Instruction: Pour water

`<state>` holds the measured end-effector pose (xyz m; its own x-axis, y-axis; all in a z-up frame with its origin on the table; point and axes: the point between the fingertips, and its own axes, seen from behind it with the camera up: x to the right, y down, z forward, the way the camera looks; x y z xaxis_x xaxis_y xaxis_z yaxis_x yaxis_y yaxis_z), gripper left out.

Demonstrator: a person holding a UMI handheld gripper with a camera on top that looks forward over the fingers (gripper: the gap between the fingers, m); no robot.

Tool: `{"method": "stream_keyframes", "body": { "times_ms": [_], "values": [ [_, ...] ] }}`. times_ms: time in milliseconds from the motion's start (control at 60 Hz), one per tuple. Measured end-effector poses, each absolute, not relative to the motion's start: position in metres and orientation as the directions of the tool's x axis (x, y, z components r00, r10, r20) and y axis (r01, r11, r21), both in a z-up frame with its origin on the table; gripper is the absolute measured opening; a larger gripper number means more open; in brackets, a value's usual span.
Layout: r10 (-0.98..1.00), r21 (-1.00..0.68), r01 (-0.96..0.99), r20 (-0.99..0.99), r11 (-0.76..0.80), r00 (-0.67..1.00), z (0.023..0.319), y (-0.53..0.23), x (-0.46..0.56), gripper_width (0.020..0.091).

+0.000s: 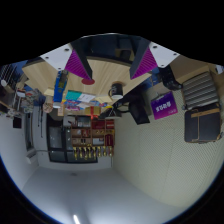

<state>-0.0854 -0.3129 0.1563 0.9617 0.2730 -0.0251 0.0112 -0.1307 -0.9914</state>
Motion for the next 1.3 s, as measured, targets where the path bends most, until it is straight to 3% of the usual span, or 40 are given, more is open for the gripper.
{"method": "stream_keyframes", "body": {
  "times_ms": [317,617,850,950,1000,1183,1300],
  "values": [
    [0.226,-0.998,0.034,0.022,-0.051,0.974,0.166,-0.265,-0.056,0.0809],
    [0.001,-0.999,0.022,0.022,-0.050,1.000,0.116,-0.152,0.072,0.0808],
    [-0.089,-0.997,0.009,0.016,-0.074,0.996,0.081,-0.060,0.113,0.0805],
    [-0.087,-0.998,0.011,0.017,-0.063,0.996,0.084,-0.037,0.115,0.0806],
    [-0.114,-0.997,0.028,0.037,-0.078,0.993,0.076,-0.026,0.120,0.0593],
    [-0.155,-0.996,-0.084,-0.078,-0.035,0.985,0.072,-0.021,0.121,0.0553],
    [-0.157,-0.995,-0.086,-0.077,-0.049,0.985,0.072,-0.020,0.121,0.0493]
  ]
}}
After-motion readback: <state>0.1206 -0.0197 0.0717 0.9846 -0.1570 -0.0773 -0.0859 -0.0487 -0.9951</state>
